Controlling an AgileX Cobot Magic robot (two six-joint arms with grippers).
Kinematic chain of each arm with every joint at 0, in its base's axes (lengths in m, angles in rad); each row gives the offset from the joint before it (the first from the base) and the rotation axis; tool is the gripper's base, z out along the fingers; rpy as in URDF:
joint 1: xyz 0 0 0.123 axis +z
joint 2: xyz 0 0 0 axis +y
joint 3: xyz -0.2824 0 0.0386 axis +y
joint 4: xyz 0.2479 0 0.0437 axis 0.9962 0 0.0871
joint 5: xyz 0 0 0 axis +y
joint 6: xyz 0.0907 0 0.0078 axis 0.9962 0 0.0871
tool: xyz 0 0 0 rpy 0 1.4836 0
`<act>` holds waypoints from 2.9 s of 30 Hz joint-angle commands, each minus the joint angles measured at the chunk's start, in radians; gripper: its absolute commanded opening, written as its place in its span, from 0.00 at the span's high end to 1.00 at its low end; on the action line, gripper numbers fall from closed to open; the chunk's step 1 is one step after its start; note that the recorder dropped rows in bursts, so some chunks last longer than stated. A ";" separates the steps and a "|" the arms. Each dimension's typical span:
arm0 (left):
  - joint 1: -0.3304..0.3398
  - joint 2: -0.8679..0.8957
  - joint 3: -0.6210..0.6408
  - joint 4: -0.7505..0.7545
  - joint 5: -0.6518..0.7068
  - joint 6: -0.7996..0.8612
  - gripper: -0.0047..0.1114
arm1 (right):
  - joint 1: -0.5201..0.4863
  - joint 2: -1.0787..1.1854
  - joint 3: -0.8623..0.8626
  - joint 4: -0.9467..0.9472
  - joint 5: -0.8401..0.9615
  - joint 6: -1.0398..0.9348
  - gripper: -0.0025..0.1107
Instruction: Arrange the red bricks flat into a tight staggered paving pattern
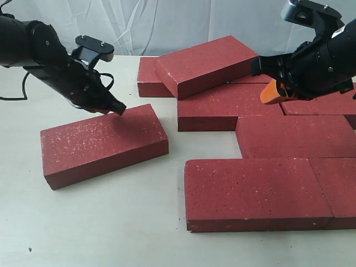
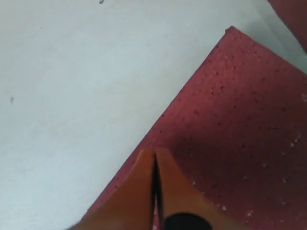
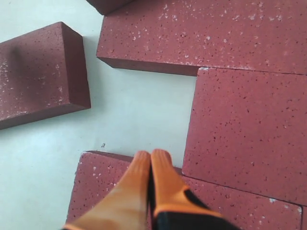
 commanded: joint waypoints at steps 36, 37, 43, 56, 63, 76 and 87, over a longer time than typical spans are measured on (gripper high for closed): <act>-0.074 0.033 0.056 -0.198 0.098 0.176 0.96 | -0.002 0.000 -0.004 0.006 -0.003 -0.016 0.98; -0.074 0.031 0.056 -0.195 0.098 0.176 0.96 | -0.002 0.000 -0.004 0.006 -0.003 -0.016 0.98; -0.072 -0.100 0.056 -0.146 0.058 0.175 0.96 | -0.002 0.000 -0.004 0.006 -0.003 -0.016 0.98; -0.072 -0.243 0.087 0.167 0.186 -0.182 0.96 | -0.002 0.000 -0.004 0.006 -0.003 -0.016 0.98; -0.072 -0.243 0.150 0.219 0.186 -0.233 0.96 | -0.002 0.000 -0.004 0.006 -0.003 -0.016 0.98; -0.072 -0.245 0.177 0.204 0.264 -0.254 0.96 | -0.002 0.000 -0.004 0.007 -0.003 -0.020 0.98; -0.072 -0.245 0.177 0.204 0.339 -0.248 0.96 | -0.002 0.000 -0.004 0.007 -0.003 -0.020 0.98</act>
